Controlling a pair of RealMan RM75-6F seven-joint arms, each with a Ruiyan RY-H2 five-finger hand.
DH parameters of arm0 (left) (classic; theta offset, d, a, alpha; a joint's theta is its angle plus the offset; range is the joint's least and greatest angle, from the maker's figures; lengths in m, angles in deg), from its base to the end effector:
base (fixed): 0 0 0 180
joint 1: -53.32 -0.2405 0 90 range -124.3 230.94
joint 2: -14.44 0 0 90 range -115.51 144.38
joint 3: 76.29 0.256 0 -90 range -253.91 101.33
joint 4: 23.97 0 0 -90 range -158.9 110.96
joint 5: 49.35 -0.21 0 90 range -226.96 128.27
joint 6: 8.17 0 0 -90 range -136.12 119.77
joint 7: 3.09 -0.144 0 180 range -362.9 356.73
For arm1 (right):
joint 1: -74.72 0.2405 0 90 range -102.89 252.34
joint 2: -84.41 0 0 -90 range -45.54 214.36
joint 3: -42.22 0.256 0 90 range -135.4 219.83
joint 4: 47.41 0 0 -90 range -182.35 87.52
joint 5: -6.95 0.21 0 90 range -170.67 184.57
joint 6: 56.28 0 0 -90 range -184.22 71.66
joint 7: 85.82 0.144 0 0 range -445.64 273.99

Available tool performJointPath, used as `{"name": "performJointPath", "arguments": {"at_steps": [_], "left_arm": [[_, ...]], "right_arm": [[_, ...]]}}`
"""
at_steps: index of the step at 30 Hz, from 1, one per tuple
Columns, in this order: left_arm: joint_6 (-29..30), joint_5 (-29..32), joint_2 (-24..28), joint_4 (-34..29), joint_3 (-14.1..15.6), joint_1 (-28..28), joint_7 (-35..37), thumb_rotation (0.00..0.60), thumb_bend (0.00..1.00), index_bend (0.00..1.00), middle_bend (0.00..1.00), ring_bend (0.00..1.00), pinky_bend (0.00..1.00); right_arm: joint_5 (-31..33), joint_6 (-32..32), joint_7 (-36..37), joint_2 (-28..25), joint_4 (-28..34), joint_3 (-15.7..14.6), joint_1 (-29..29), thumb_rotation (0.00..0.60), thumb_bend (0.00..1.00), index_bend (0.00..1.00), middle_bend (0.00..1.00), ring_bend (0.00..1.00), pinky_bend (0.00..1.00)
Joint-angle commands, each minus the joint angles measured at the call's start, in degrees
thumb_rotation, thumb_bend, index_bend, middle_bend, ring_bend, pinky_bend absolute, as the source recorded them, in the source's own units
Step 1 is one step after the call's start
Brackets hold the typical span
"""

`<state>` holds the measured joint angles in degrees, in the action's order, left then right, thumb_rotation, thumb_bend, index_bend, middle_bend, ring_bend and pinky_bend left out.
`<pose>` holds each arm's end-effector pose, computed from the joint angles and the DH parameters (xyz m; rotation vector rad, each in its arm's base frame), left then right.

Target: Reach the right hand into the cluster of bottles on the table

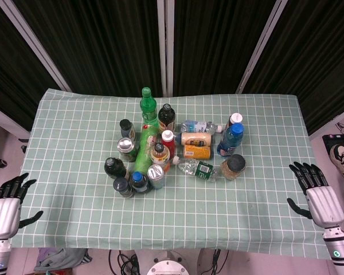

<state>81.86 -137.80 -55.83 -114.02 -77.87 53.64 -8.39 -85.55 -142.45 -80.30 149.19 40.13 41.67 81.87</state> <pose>-0.3131 0.1514 0.1344 -1.3480 -0.8696 -0.8865 -0.3085 -0.1812 0.1509 1.5181 -0.8841 0.9805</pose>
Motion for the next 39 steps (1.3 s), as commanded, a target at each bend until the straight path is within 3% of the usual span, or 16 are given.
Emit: {"name": "performJointPath", "arguments": {"at_steps": [1, 8, 12, 15, 19, 23, 27, 31, 39], "left_arm": [[0.08, -0.07, -0.15, 0.01, 0.11, -0.03, 0.01, 0.600, 0.00, 0.22, 0.11, 0.11, 0.16], [0.75, -0.88, -0.57, -0.19, 0.51, -0.23, 0.06, 0.600, 0.00, 0.22, 0.11, 0.11, 0.16], [1.36, -1.31, -0.80, -0.16, 0.74, -0.51, 0.42, 0.600, 0.00, 0.22, 0.11, 0.11, 0.16], [1.92, -1.56, -0.78, -0.25, 0.83, -0.76, 0.41, 0.600, 0.00, 0.22, 0.11, 0.11, 0.16], [2.26, -1.24, -1.35, -0.36, 1.28, -1.45, 0.67, 0.600, 0.00, 0.22, 0.11, 0.11, 0.16], [2.30, -0.06, -1.66, -0.16, 1.56, -2.29, 1.14, 0.600, 0.00, 0.22, 0.11, 0.11, 0.16], [2.25, 1.20, -1.67, 0.13, 1.60, -2.98, 1.73, 0.600, 0.00, 0.22, 0.11, 0.11, 0.16], [1.98, 2.13, -1.71, 0.36, 1.59, -3.41, 2.37, 0.600, 0.00, 0.22, 0.11, 0.11, 0.16], [1.74, 3.15, -1.76, 0.84, 1.40, -3.94, 3.12, 0.600, 0.00, 0.22, 0.11, 0.11, 0.16]], "right_arm": [[-0.52, 0.11, 0.03, -0.02, 0.00, -0.03, 0.17, 0.600, 0.19, 0.00, 0.05, 0.00, 0.00], [-5.86, 2.97, 0.21, -2.42, 3.50, 0.71, 4.78, 0.600, 0.19, 0.00, 0.06, 0.00, 0.02], [-8.03, 11.20, -0.98, -5.33, 8.65, 4.21, 13.24, 0.600, 0.19, 0.00, 0.06, 0.00, 0.03], [-4.47, 22.04, -3.65, -7.04, 12.53, 9.22, 21.92, 0.600, 0.19, 0.00, 0.07, 0.00, 0.04], [3.74, 34.86, -7.95, -4.83, 15.11, 16.03, 32.98, 0.600, 0.15, 0.00, 0.07, 0.00, 0.04], [10.83, 44.55, -12.17, -0.45, 13.28, 19.20, 41.78, 0.600, 0.04, 0.00, 0.06, 0.00, 0.04], [18.34, 50.84, -16.94, 4.10, 8.98, 20.47, 48.74, 0.600, 0.02, 0.00, 0.06, 0.00, 0.04], [25.03, 54.48, -20.75, 7.99, 5.04, 19.91, 54.15, 0.600, 0.02, 0.00, 0.06, 0.00, 0.04], [33.66, 56.05, -25.29, 12.09, -0.36, 17.20, 60.29, 0.600, 0.02, 0.00, 0.09, 0.00, 0.04]]}}
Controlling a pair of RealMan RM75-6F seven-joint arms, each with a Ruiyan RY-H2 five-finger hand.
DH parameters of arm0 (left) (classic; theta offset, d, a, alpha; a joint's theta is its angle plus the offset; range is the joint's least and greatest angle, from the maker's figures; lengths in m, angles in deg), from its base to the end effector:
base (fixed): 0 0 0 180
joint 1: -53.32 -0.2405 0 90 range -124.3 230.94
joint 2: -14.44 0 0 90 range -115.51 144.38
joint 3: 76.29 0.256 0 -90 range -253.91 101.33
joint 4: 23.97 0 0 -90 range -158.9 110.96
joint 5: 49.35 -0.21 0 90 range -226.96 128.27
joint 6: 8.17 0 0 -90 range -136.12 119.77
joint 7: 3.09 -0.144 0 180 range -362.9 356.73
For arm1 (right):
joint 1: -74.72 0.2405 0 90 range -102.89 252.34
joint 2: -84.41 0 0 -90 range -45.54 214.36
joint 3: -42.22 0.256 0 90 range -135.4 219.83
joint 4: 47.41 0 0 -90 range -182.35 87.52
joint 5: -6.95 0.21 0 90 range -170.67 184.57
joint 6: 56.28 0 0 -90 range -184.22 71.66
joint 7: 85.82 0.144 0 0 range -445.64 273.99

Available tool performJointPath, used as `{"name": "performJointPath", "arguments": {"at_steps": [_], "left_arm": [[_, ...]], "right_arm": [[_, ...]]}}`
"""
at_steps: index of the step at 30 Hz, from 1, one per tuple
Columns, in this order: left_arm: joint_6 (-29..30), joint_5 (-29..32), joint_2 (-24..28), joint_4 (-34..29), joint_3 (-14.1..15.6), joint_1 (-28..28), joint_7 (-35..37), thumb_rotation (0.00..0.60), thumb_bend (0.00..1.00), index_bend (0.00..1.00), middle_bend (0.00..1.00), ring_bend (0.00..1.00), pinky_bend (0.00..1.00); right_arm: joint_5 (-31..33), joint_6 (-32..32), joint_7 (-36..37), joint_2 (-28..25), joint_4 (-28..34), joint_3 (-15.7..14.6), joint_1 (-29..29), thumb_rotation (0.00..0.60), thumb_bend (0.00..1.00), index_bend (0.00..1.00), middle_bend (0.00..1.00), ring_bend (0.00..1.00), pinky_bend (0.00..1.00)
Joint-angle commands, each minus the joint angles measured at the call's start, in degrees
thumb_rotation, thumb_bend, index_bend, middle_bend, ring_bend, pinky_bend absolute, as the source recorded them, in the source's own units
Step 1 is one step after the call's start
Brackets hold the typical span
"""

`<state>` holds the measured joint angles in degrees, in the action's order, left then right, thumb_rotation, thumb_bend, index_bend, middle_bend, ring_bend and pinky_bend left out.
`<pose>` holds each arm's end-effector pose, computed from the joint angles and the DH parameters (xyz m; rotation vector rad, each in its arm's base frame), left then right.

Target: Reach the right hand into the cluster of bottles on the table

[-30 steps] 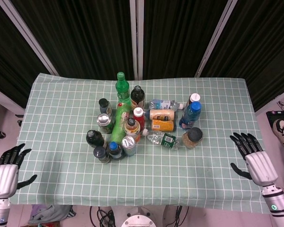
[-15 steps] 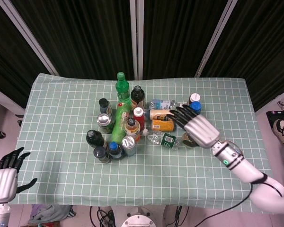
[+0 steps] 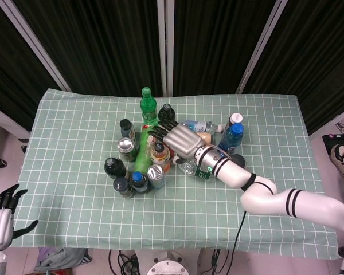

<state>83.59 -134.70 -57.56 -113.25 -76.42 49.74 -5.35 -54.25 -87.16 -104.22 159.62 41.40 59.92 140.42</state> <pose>-0.3288 0.1236 0.1290 -1.2381 -0.9751 -0.8556 -0.0016 -0.3993 0.0292 2.2814 -0.6292 0.9154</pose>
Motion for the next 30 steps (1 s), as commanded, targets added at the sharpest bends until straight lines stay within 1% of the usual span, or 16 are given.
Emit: {"name": "performJointPath", "arguments": {"at_steps": [1, 7, 9, 10, 11, 12, 13, 14, 16, 17, 19, 21, 24, 28, 30], "left_arm": [[0.01, 0.08, -0.04, 0.11, -0.09, -0.06, 0.16, 0.600, 0.00, 0.22, 0.11, 0.11, 0.16], [0.14, 0.27, -0.03, 0.34, -0.21, -0.36, 0.54, 0.600, 0.00, 0.22, 0.11, 0.11, 0.16], [0.10, 0.48, -0.01, 0.44, -0.23, -0.50, 0.72, 0.600, 0.00, 0.22, 0.11, 0.11, 0.16], [0.10, 0.56, 0.01, 0.51, -0.23, -0.58, 0.80, 0.600, 0.00, 0.22, 0.11, 0.11, 0.16], [0.16, 0.55, 0.00, 0.56, -0.25, -0.63, 0.90, 0.600, 0.00, 0.22, 0.11, 0.11, 0.16], [0.22, 0.54, 0.00, 0.61, -0.27, -0.68, 1.02, 0.600, 0.00, 0.22, 0.11, 0.11, 0.16], [0.29, 0.52, 0.00, 0.68, -0.25, -0.77, 1.13, 0.600, 0.00, 0.22, 0.11, 0.11, 0.16], [0.38, 0.52, -0.01, 0.75, -0.26, -0.85, 1.21, 0.600, 0.00, 0.22, 0.11, 0.11, 0.16], [0.44, 0.61, -0.03, 0.89, -0.23, -1.03, 1.40, 0.600, 0.00, 0.22, 0.11, 0.11, 0.16], [0.47, 0.64, -0.02, 0.93, -0.23, -1.10, 1.47, 0.600, 0.00, 0.22, 0.11, 0.11, 0.16], [0.58, 0.69, -0.04, 1.05, -0.23, -1.25, 1.63, 0.600, 0.00, 0.22, 0.11, 0.11, 0.16], [0.74, 0.65, -0.08, 1.17, -0.26, -1.39, 1.80, 0.600, 0.00, 0.22, 0.11, 0.11, 0.16], [0.88, 0.48, -0.14, 1.29, -0.28, -1.48, 1.97, 0.600, 0.00, 0.22, 0.11, 0.11, 0.16], [1.14, 0.14, -0.33, 1.46, -0.29, -1.60, 2.19, 0.600, 0.00, 0.22, 0.11, 0.11, 0.16], [1.26, -0.01, -0.44, 1.59, -0.26, -1.67, 2.33, 0.600, 0.00, 0.22, 0.11, 0.11, 0.16]], "right_arm": [[2.93, 0.74, -1.52, 2.13, -2.13, -1.26, 2.26, 0.600, 0.02, 0.00, 0.09, 0.00, 0.04], [5.86, 2.06, -0.67, 4.25, -4.51, -2.78, 5.04, 0.600, 0.03, 0.00, 0.15, 0.00, 0.05], [6.16, 2.01, -0.57, 4.89, -5.38, -3.32, 5.58, 0.600, 0.06, 0.02, 0.19, 0.00, 0.06], [6.34, 1.99, -0.18, 5.39, -5.91, -3.51, 5.83, 0.600, 0.11, 0.07, 0.23, 0.00, 0.07], [6.37, 2.00, 0.32, 5.80, -6.28, -3.55, 5.95, 0.600, 0.13, 0.10, 0.25, 0.00, 0.07], [6.16, 1.94, 0.91, 6.26, -6.69, -3.53, 6.01, 0.600, 0.18, 0.17, 0.30, 0.01, 0.09], [5.48, 1.60, 1.71, 6.95, -7.31, -3.46, 5.95, 0.600, 0.21, 0.22, 0.33, 0.02, 0.10], [4.68, 1.22, 2.36, 7.46, -7.73, -3.39, 5.84, 0.600, 0.25, 0.27, 0.36, 0.04, 0.12], [2.37, -0.12, 4.34, 8.59, -8.60, -2.96, 5.27, 0.600, 0.34, 0.43, 0.46, 0.12, 0.16], [1.16, -0.82, 5.41, 9.01, -8.81, -2.76, 4.89, 0.600, 0.39, 0.50, 0.48, 0.15, 0.18], [-1.30, -2.19, 7.88, 9.41, -8.95, -2.29, 4.04, 0.600, 0.44, 0.59, 0.51, 0.21, 0.20], [-4.35, -4.07, 10.80, 9.22, -8.44, -1.72, 2.98, 0.600, 0.46, 0.64, 0.53, 0.24, 0.22], [-8.80, -7.16, 15.25, 7.71, -6.06, -1.05, 1.18, 0.600, 0.48, 0.67, 0.55, 0.27, 0.24], [-14.86, -12.28, 20.28, 3.21, -0.57, -0.59, -1.80, 0.600, 0.48, 0.68, 0.56, 0.28, 0.25], [-16.87, -14.66, 21.81, 0.80, 2.05, -0.50, -3.32, 0.600, 0.48, 0.68, 0.56, 0.28, 0.25]]}}
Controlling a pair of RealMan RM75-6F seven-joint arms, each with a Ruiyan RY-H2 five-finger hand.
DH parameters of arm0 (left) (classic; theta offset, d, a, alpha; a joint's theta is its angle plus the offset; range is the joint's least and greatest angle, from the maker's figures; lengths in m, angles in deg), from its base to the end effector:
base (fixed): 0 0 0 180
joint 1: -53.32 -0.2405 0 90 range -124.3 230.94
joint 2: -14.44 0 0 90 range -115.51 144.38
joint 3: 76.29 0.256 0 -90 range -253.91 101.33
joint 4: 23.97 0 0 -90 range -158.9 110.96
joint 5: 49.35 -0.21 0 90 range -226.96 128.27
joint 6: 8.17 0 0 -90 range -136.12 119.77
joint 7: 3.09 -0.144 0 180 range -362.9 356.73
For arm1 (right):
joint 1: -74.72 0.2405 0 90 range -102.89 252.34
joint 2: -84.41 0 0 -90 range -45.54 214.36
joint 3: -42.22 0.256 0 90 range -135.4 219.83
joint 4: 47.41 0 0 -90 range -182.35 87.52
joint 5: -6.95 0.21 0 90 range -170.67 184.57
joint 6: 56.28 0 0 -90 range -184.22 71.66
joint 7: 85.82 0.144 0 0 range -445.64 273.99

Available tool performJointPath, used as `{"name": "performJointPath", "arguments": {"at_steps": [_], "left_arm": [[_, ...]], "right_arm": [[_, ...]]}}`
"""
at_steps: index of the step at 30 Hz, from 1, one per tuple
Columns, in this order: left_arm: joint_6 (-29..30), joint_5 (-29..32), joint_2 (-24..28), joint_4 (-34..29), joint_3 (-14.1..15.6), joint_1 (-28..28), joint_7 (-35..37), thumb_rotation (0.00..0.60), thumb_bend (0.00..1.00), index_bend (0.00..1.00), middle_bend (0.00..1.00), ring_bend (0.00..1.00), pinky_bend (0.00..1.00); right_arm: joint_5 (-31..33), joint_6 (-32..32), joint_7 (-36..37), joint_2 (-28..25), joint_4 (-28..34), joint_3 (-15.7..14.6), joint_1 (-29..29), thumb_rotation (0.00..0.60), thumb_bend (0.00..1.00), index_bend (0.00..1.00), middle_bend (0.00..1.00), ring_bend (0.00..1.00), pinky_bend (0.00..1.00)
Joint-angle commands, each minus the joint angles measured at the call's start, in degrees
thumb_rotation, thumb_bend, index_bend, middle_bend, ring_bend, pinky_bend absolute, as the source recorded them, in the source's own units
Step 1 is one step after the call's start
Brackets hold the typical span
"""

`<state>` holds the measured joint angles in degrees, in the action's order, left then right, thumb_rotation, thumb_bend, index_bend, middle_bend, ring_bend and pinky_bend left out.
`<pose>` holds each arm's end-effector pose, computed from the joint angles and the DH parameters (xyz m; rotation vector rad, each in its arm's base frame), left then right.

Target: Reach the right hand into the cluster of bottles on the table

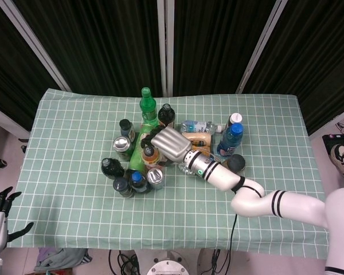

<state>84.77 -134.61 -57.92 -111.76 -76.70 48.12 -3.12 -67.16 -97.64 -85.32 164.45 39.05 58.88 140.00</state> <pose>-0.3354 0.1148 0.1325 -1.1982 -0.9823 -0.8624 0.0177 -0.3878 0.0205 2.2391 -0.7426 1.2460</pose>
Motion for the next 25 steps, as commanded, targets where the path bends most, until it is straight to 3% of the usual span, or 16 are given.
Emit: {"name": "performJointPath", "arguments": {"at_steps": [1, 10, 25], "left_arm": [[0.12, -0.14, -0.16, 0.21, 0.05, -0.11, 0.18, 0.600, 0.00, 0.22, 0.11, 0.11, 0.16], [0.31, -1.03, -0.28, 0.14, -0.14, 0.13, 0.04, 0.600, 0.00, 0.22, 0.11, 0.11, 0.16], [-0.10, -1.22, -0.02, -0.47, -0.30, 0.44, -0.66, 0.600, 0.00, 0.22, 0.11, 0.11, 0.16]], "right_arm": [[-5.10, -5.82, 3.90, -5.62, 6.21, 0.61, -3.97, 0.600, 0.48, 0.68, 0.56, 0.29, 0.25], [-12.46, -16.00, 9.19, -13.42, 15.80, 0.56, -10.05, 0.600, 0.49, 0.68, 0.56, 0.30, 0.27], [-13.91, -17.85, 9.18, -14.37, 17.29, 0.47, -10.90, 0.600, 0.49, 0.67, 0.56, 0.31, 0.27]]}}
